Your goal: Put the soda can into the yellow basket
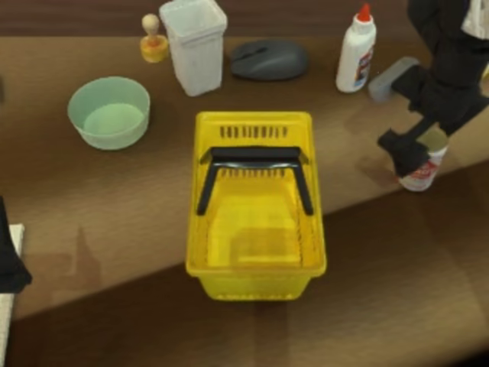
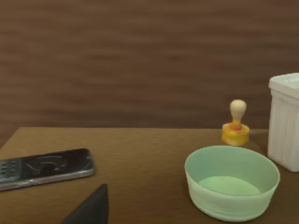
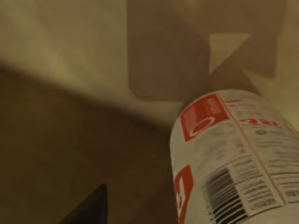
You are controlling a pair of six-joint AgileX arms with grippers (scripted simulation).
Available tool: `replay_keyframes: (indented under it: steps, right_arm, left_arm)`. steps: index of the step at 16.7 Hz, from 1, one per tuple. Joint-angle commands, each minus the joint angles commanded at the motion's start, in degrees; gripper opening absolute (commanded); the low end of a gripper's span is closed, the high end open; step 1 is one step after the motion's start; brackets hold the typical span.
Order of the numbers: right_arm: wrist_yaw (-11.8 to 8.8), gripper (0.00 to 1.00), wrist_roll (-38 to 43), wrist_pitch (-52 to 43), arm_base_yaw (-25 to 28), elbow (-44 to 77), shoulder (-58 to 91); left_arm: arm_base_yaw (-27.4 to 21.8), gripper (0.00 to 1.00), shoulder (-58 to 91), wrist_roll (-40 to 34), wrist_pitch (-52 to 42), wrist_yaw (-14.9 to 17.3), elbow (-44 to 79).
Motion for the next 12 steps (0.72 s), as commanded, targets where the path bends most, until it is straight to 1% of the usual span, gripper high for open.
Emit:
replay_keyframes:
  steps: [2, 6, 12]
  right_arm:
    - [0.0, 1.00, 0.0, 2.4, 0.0, -1.8, 0.6]
    - [0.0, 1.00, 0.0, 2.7, 0.1, -2.1, 0.7]
    - [0.0, 0.55, 0.0, 2.7, 0.1, -2.1, 0.7]
  left_arm:
    - [0.0, 1.00, 0.0, 0.0, 0.0, 0.0, 0.0]
    - [0.0, 1.00, 0.0, 0.0, 0.0, 0.0, 0.0]
    - [0.0, 1.00, 0.0, 0.0, 0.0, 0.0, 0.0]
